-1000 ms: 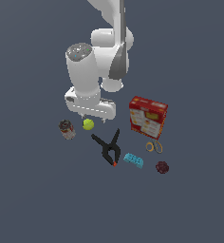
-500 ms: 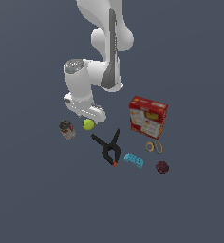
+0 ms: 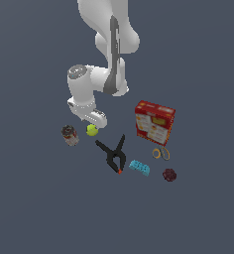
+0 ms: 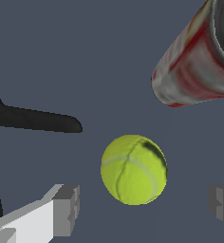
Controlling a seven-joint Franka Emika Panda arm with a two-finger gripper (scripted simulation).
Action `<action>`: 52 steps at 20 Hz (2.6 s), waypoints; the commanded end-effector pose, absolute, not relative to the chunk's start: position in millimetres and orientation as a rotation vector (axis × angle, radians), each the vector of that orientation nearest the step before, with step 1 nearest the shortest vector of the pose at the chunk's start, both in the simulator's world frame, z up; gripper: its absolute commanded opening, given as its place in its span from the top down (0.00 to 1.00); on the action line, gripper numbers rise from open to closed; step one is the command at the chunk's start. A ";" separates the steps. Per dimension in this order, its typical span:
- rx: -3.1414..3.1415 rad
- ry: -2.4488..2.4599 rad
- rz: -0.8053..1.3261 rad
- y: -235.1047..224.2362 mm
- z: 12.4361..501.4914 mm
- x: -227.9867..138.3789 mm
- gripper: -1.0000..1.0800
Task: Pick up a designated object from a clutter of objects.
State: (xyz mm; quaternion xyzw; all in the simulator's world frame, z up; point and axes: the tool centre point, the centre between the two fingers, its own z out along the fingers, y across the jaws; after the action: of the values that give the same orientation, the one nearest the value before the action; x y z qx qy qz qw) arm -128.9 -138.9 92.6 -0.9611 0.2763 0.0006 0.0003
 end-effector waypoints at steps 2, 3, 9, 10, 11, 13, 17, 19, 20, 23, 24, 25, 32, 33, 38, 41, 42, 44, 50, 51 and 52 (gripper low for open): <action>-3.018 0.872 0.002 -139.3 92.0 -129.7 0.04; -3.018 0.872 0.002 -139.3 91.7 -129.7 0.04; -3.018 0.874 0.001 -139.4 80.5 -130.5 0.04; -3.018 0.874 0.001 -139.4 77.0 -130.6 0.04; -3.018 0.874 0.001 -139.3 73.1 -130.7 0.04; -3.018 0.875 0.001 -139.4 64.1 -131.0 0.04; -3.017 0.877 0.001 -139.5 49.2 -131.3 0.04; -3.017 0.877 0.001 -139.4 44.5 -131.3 0.04; -3.017 0.877 0.000 -139.6 42.9 -131.3 0.04; -3.017 0.877 0.000 -139.7 40.7 -130.9 0.04; -3.017 0.877 0.000 -139.8 40.9 -130.7 0.04; -3.017 0.877 0.000 -139.8 41.1 -130.7 0.04; -3.017 0.877 0.000 -139.8 41.1 -130.7 1.00; -3.017 0.877 0.000 -139.8 41.1 -130.7 1.00; -3.017 0.876 0.001 -139.0 42.1 -130.6 1.00; -3.017 0.876 0.001 -136.3 46.5 -129.4 1.00; -3.017 0.876 0.001 -134.9 48.8 -128.8 1.00; -3.017 0.876 0.001 -131.2 54.8 -127.3 1.00; -3.017 0.877 0.001 -114.6 83.0 -120.0 1.00; -3.017 0.878 0.001 -111.0 89.2 -118.4 1.00; -3.017 0.878 0.001 -107.1 95.7 -116.7 1.00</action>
State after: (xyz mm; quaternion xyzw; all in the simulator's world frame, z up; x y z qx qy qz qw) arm -119.5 -112.5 85.8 -0.9602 0.2793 0.0011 -0.0001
